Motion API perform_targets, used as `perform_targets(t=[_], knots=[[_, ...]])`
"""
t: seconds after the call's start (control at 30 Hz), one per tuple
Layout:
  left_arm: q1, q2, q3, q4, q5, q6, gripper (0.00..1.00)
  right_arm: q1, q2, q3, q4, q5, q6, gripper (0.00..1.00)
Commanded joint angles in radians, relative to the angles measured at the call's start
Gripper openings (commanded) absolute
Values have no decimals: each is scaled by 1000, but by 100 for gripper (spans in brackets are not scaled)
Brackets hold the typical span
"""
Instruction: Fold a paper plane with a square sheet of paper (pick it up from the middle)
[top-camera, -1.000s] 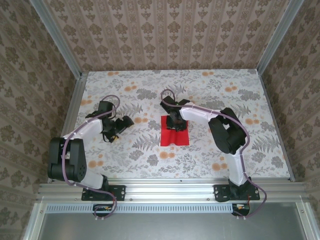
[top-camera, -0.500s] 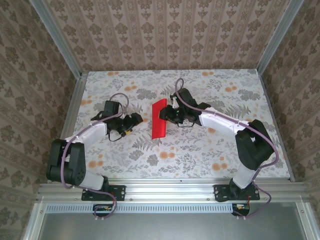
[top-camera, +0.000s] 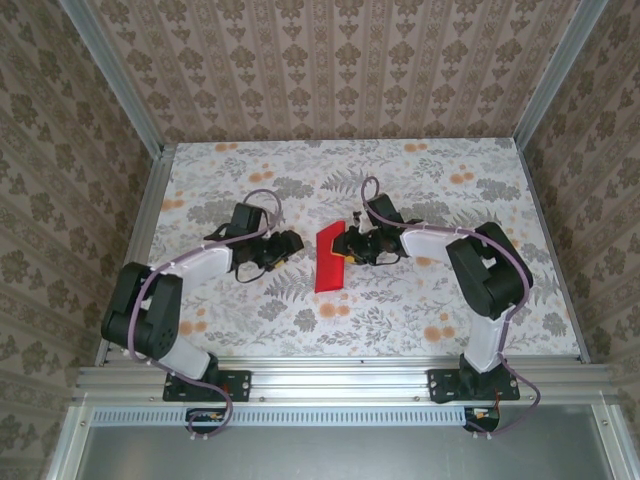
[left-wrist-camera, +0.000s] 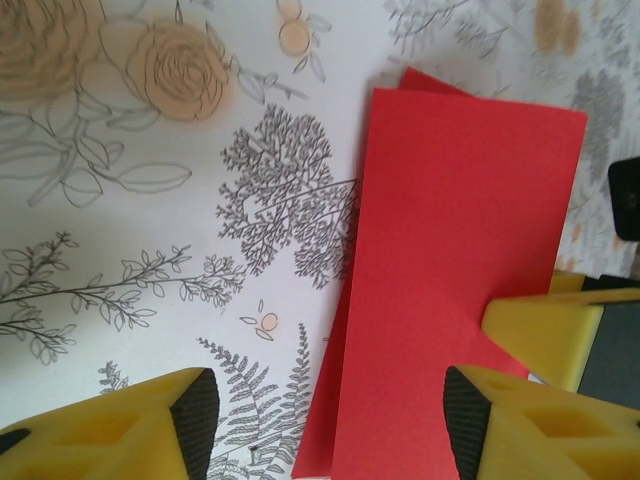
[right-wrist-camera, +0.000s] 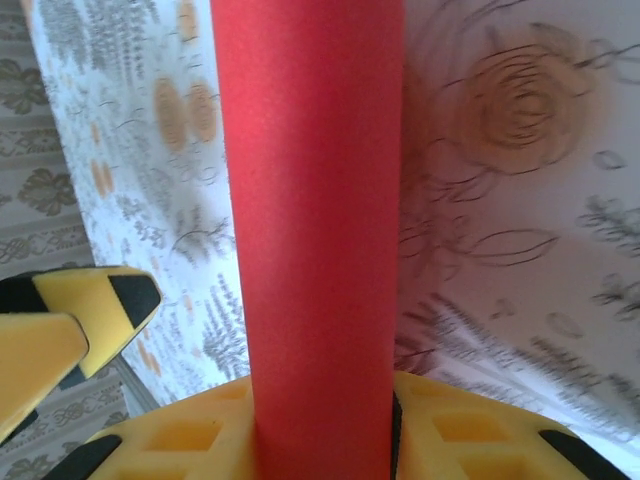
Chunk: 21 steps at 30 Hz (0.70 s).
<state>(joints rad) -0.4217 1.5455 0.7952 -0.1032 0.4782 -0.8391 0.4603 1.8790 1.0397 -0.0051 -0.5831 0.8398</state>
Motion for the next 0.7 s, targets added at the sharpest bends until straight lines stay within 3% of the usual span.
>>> perform_targets(t=[0.0,0.27,0.67], knots=[[-28,28,48,15,-20,-11,63,-19,29,-10,-5,-11,-42,35],[-101,92,75,44,-6,-14,52,-37,47,-21,-20,20,-65,36],[-175,208,133,77,19,-22,23,-44,56,-20,-38,37,-64,37]])
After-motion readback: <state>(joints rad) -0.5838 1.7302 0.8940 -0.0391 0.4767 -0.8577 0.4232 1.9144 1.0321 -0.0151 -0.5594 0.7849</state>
